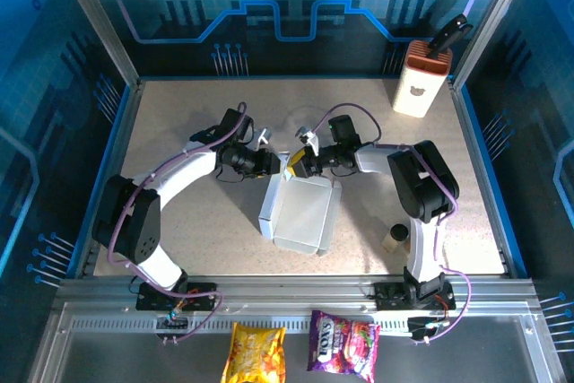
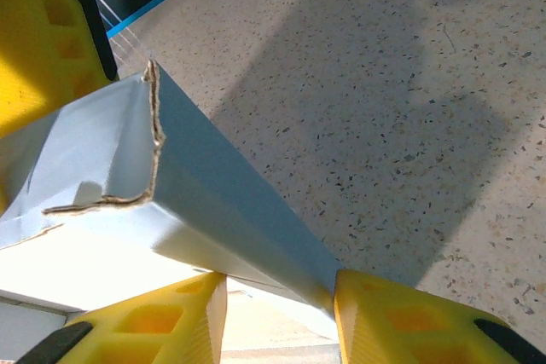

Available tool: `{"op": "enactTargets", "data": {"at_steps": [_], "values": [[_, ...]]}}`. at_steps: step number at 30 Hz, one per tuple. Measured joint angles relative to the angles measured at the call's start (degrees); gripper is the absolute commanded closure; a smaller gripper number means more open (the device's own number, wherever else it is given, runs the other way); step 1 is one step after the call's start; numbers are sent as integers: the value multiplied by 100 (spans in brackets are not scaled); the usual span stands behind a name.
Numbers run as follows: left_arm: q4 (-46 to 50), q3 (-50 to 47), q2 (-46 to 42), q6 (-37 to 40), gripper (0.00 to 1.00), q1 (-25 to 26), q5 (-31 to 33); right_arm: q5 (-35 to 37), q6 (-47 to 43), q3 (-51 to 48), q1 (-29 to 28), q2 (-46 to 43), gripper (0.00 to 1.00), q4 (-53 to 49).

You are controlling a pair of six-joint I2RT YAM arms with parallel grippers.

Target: Fold the paper box

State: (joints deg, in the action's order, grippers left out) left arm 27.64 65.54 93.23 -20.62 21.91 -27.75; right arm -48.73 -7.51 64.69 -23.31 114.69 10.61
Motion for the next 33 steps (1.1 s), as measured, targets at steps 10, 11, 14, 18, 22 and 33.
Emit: {"op": "enactTargets", "data": {"at_steps": [10,11,14,18,22,33], "values": [[-33,-39,-9,-24,71,-109,-125,-125,214,-11,0,146,84,468],[-74,-79,-17,-42,71,-138,-181,-125,234,-13,0,149,87,496],[-245,-234,-83,-107,71,-240,-350,-127,284,-17,-2,149,93,586],[-431,-400,-151,-219,70,-369,-533,-129,321,-24,-63,149,94,721],[-551,-485,-201,-319,58,-459,-616,-122,323,-24,-166,149,94,754],[-658,-640,-212,-345,36,-487,-481,129,299,-4,-463,149,93,640]]}}
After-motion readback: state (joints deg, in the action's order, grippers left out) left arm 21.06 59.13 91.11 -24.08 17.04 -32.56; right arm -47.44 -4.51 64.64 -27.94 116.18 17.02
